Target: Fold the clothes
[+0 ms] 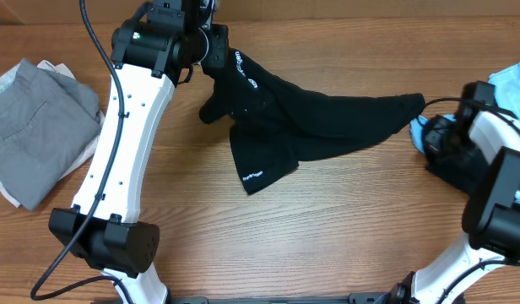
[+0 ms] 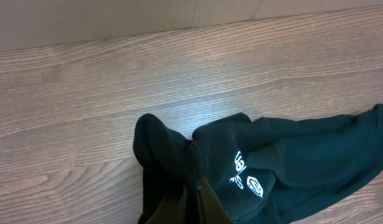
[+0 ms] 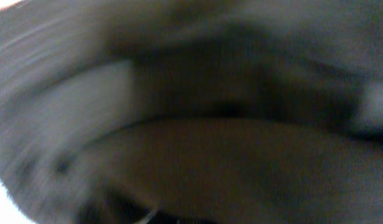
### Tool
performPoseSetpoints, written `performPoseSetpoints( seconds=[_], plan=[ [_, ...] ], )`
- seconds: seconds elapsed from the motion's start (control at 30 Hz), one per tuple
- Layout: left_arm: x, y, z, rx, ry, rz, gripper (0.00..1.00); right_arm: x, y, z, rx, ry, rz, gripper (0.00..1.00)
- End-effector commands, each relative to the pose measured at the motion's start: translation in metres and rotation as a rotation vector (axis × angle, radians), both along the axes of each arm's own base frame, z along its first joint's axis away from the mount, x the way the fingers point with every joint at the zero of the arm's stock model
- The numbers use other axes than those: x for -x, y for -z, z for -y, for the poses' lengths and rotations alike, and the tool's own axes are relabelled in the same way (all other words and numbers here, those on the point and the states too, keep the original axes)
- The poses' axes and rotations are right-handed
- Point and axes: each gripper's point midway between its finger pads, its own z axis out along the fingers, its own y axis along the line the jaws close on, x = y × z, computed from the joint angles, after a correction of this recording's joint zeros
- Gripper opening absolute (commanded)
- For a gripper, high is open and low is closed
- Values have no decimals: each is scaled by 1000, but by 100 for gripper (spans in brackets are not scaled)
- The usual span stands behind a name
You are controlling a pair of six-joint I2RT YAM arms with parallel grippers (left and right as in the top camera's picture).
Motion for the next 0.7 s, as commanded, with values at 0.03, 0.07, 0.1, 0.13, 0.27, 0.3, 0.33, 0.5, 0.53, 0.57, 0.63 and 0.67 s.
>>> performPoseSetpoints(
  seconds=[0.03, 0.07, 0.1, 0.13, 0.27, 0.3, 0.33, 0.5, 0.53, 0.57, 0.63, 0.67],
  plan=[
    [-1, -7, 2, -2, 3, 22, 5, 90, 6, 89, 210, 451, -219, 4],
    [-1, -7, 2, -2, 3, 22, 5, 98, 3, 96, 205, 509, -221, 4],
    [-1, -7, 2, -2, 3, 22, 5, 106, 0, 104, 200, 572, -224, 5],
    [-1, -7, 2, -3, 3, 22, 5, 114, -4, 111, 191, 626, -222, 5],
    [-2, -9, 2, -1, 3, 31, 6, 88, -16, 108, -60, 624, -60, 5],
    [-4, -10, 3, 2, 3, 41, 5, 71, -23, 102, -130, 549, 8, 5],
    [-11, -15, 2, 3, -5, 74, 4, 44, -38, 90, -216, 424, 113, 6],
    [-47, -41, -15, -53, -119, 254, 4, -2, -82, 46, -256, 151, 258, 10],
    [-57, -43, -16, -56, -138, 289, 4, -8, -88, 36, -252, 113, 268, 12],
    [-64, -45, -17, -57, -149, 313, 4, -11, -90, 29, -252, 92, 269, 13],
    [-90, -37, -18, -62, -184, 366, 10, -16, -91, 9, -262, 45, 250, 15],
    [-99, -30, -17, -60, -188, 372, 18, -17, -90, 2, -264, 27, 237, 16]
  ],
)
